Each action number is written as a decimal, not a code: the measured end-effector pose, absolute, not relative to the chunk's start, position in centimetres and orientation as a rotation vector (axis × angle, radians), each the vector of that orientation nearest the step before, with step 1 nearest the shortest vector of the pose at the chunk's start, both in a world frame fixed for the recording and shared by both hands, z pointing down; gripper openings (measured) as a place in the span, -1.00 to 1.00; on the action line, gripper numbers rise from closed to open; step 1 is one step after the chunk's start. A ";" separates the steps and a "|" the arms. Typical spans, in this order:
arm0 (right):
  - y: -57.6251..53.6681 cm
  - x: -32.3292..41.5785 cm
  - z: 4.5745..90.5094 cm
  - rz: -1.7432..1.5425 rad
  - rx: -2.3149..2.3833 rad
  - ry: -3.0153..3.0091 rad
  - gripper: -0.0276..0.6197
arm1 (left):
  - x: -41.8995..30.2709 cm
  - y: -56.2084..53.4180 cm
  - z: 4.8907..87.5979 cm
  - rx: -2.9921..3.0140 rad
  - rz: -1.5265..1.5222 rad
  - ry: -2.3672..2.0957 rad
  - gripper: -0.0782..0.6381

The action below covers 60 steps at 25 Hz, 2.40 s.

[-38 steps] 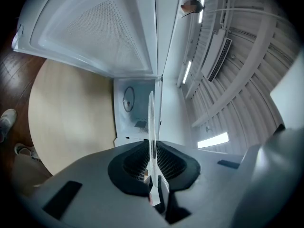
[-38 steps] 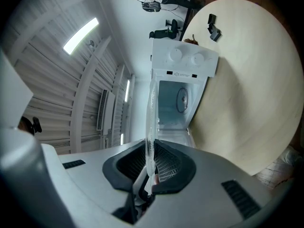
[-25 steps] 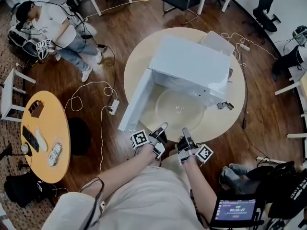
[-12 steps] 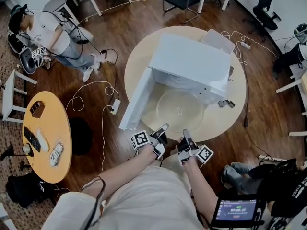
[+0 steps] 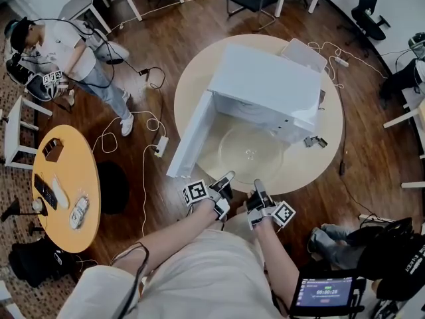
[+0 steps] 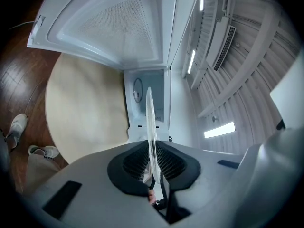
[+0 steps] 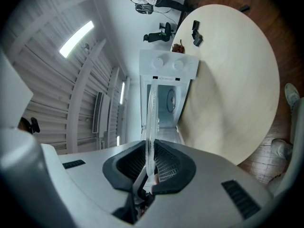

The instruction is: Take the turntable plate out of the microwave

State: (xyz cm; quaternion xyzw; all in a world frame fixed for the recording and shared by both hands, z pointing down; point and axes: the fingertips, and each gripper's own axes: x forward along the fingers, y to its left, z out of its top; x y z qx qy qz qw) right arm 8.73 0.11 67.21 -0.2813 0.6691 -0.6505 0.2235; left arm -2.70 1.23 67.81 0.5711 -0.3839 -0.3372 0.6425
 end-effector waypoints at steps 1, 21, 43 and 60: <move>0.2 8.7 67.3 -1.798 -0.776 1.843 -0.80 | -2.7 1.3 68.0 1.303 -0.763 -0.876 -0.69; 0.6 8.2 69.3 -1.815 -0.818 1.851 -0.80 | -3.3 1.9 70.1 1.283 -0.698 -0.894 -0.68; 0.8 8.1 71.4 -1.865 -0.845 1.839 -0.80 | -3.2 2.2 72.3 1.287 -0.614 -0.896 -0.66; 1.1 8.4 73.8 -1.933 -0.889 1.817 -0.80 | -2.8 2.4 74.3 1.303 -0.525 -0.912 -0.64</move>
